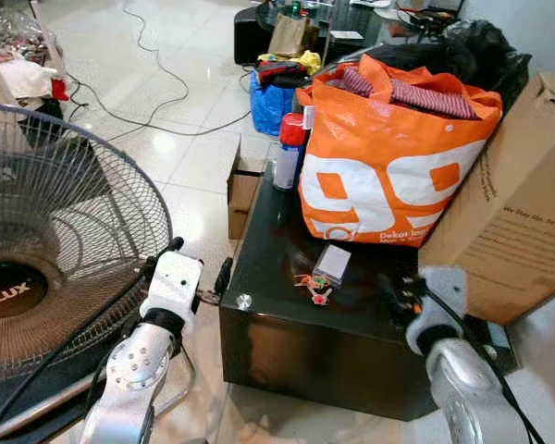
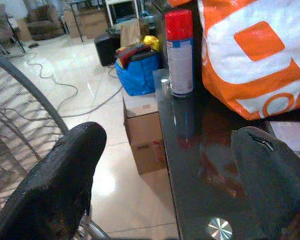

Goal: Hang keys on a hook

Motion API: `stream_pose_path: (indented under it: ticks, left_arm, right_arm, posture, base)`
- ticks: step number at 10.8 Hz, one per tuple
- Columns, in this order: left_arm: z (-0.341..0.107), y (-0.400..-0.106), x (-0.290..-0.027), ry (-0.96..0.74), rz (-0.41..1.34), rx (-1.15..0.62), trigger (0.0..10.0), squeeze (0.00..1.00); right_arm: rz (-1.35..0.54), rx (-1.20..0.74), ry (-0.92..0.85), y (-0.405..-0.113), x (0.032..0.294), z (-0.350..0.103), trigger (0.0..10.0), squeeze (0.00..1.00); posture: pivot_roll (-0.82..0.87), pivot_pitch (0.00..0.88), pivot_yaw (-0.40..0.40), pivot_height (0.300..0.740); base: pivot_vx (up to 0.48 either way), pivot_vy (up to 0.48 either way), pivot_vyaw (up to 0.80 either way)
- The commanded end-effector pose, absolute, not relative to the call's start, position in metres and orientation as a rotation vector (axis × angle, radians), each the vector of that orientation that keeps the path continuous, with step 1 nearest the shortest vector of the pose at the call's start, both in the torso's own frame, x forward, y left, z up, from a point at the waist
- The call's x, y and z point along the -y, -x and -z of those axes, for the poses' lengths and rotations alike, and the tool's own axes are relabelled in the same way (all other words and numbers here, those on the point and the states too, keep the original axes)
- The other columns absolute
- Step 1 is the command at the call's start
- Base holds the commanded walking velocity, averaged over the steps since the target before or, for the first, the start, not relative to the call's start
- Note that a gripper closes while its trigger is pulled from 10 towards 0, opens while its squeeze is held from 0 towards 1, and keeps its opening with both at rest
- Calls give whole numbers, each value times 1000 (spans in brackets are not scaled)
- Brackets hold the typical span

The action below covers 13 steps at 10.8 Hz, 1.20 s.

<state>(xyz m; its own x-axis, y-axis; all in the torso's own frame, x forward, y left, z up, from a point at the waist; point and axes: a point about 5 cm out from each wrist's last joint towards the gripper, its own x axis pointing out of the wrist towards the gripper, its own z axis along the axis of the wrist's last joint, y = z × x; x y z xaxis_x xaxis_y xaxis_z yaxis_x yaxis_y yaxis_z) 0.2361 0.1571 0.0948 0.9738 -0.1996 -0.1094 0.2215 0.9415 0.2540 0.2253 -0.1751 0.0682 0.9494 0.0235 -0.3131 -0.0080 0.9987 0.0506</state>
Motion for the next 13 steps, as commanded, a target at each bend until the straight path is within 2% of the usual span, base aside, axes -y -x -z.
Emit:
stream_pose_path:
  ticks: [1,5,7,11,13]
  left_arm:
    - [-95,-238,-156,-250,216,-82,10000,251]
    - [-97,-245,-159,-247,210,-72,10000,251]
    - [-98,-244,-159,-252,206,-68,10000,243]
    - [-95,-237,-160,-269,187,-72,10000,216]
    - [-95,-232,-164,-291,164,-70,10000,231]
  right_arm:
    - [9,-296,-49,-224,179,-72,10000,1000]
    - [43,-286,-40,-228,181,-73,10000,1000]
    - [14,-277,-15,-231,178,-74,10000,1000]
    - [-177,-297,32,-236,169,-71,10000,1000]
    - [-226,-294,30,-239,163,-70,10000,1000]
  posture:
    - [-25,0,-64,740]
    - [-15,0,-66,740]
    - [-8,0,-74,740]
    - [16,0,-108,740]
    - [37,0,-126,740]
  base:
    - [285,0,0]
    - [322,0,-777]
    - [324,0,0]
    - [0,0,0]
    - [0,0,800]
